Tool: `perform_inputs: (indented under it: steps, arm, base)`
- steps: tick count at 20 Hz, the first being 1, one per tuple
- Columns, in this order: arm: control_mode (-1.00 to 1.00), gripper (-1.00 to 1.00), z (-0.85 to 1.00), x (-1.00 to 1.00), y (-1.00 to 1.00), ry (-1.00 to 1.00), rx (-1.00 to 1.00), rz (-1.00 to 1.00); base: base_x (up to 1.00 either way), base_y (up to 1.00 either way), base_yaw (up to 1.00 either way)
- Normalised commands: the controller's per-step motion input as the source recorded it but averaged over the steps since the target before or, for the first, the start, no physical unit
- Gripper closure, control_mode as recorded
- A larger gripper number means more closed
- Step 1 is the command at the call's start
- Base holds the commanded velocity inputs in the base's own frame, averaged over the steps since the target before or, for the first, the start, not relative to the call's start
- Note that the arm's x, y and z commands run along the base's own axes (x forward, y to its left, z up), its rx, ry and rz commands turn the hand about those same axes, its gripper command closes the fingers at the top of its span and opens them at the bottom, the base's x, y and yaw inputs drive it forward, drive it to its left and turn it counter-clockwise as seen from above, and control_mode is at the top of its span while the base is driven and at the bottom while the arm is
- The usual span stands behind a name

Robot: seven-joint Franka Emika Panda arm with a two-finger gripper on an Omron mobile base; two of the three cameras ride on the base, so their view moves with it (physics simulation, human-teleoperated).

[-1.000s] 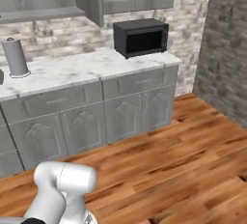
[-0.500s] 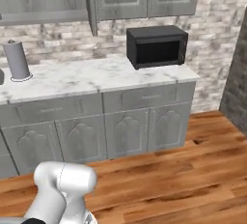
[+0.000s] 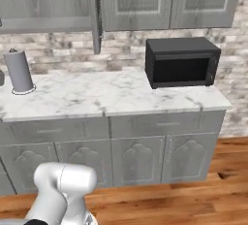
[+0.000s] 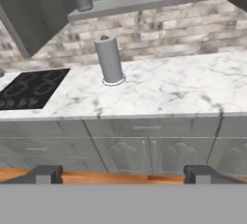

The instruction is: There is a bowl on the dining counter. Grab a lemon wedge from the fridge and place it in the bowl. Then get the liquor bottle and glass cup from the cabinet and place them next to the bowl.

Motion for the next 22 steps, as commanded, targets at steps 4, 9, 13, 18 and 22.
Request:
perform_inputs:
  steps: [4, 9, 13, 18, 22]
  arm:
    - [1.0, -1.0, 0.0, 0.0, 0.0, 0.0, 0.0, 0.0]
    - [1.0, -1.0, 0.0, 0.0, 0.0, 0.0, 0.0, 0.0]
    - [1.0, -1.0, 0.0, 0.0, 0.0, 0.0, 0.0, 0.0]
    - [1.0, -1.0, 0.0, 0.0, 0.0, 0.0, 0.0, 0.0]
    - [1.0, -1.0, 0.0, 0.0, 0.0, 0.0, 0.0, 0.0]
  base:
    - [0.91, 0.01, 0.11]
    - [0.77, 0.14, 0.01]
    - [0.64, 0.18, 0.05]
    - [0.23, 0.09, 0.32]
    - [0.13, 0.03, 0.4]
